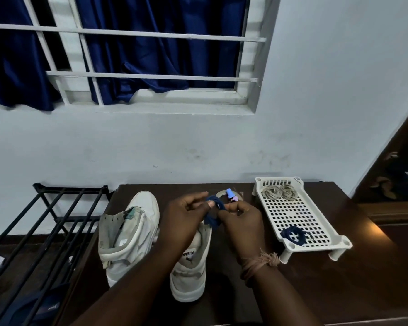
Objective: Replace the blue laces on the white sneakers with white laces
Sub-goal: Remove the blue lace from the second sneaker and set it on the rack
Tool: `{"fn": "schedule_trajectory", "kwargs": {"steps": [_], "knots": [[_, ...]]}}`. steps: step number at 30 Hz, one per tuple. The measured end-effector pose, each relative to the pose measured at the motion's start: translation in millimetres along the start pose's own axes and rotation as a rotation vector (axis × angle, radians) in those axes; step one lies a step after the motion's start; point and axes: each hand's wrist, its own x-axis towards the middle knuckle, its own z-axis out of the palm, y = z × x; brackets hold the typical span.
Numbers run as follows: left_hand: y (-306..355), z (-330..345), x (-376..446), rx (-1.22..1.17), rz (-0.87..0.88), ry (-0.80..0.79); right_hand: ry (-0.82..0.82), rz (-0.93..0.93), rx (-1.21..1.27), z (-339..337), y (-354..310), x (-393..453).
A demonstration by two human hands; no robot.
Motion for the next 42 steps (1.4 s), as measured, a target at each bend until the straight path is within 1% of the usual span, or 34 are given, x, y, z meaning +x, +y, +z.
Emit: {"fn": "schedule_trajectory", "kwargs": {"steps": [4, 7, 10, 14, 16, 18, 21, 23, 27, 29, 32, 38, 42], "knots": [[10.8, 24.9, 4.8, -0.054, -0.082, -0.069, 0.013, 0.049, -0.003, -28.4, -4.5, 7.9], [16.2, 57.1, 12.3, -0.099, -0.190, -0.110, 0.104, 0.103, -0.016, -55.7, -4.9, 24.7], [12.5, 94.7, 20.2, -0.123, -0.272, -0.167, 0.173, 0.124, -0.086, -88.5, -3.5, 39.9], [7.1, 148.8, 27.7, -0.045, -0.289, -0.254, 0.205, 0.151, -0.193, -137.1, 0.1, 60.0], [9.1, 176.2, 30.8, 0.010, -0.293, -0.299, 0.226, 0.126, -0.273, -159.9, 1.3, 72.3], [7.3, 202.4, 34.2, 0.095, -0.272, -0.344, 0.234, 0.148, -0.339, -182.3, 3.7, 82.2], [3.5, 233.4, 38.0, 0.353, -0.121, -0.417, 0.252, 0.219, -0.445, -210.6, 12.3, 94.4], [3.5, 249.6, 38.2, 0.486, -0.035, -0.451, 0.225, 0.242, -0.524, -224.3, 15.6, 100.6], [-5.1, 276.1, 42.9, 0.671, 0.053, -0.478, 0.139, 0.255, -0.710, -237.7, 20.5, 110.5], [-11.4, 284.2, 44.4, 0.764, 0.067, -0.479, 0.123, 0.269, -0.744, -238.1, 21.8, 110.2], [-17.9, 293.8, 47.2, 0.921, 0.106, -0.488, 0.119, 0.323, -0.706, -238.9, 34.2, 115.2], [-29.7, 301.2, 48.6, 1.058, 0.120, -0.546, 0.122, 0.228, -0.950, -226.8, 38.8, 116.6], [-32.8, 303.3, 45.0, 1.122, 0.142, -0.578, 0.126, 0.211, -1.038, -220.5, 45.2, 115.0]]}}
